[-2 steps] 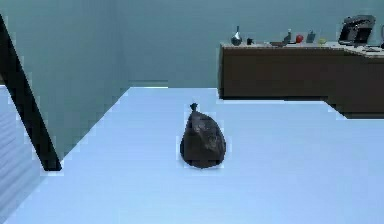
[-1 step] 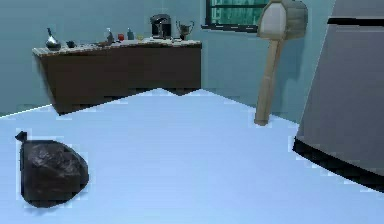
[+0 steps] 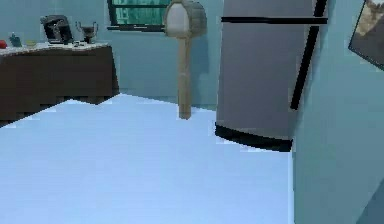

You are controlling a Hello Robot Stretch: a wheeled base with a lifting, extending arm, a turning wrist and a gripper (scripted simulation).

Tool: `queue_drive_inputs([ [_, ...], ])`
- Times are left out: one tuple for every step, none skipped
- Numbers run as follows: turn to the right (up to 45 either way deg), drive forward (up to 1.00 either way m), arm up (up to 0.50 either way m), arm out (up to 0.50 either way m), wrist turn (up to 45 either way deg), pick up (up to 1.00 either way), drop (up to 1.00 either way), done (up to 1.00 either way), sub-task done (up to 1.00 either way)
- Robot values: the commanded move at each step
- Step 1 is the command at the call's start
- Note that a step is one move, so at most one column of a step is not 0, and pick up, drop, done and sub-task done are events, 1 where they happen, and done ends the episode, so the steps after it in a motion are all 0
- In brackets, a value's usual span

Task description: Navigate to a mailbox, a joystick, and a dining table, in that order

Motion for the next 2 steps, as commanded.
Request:
queue_drive_inputs([
  [0.0,0.9,0.0,0.0,0.0,0.0,0.0,0.0,0.0],
  [9.0,0.0,0.0,0.0,0.0,0.0,0.0,0.0,0.0],
])
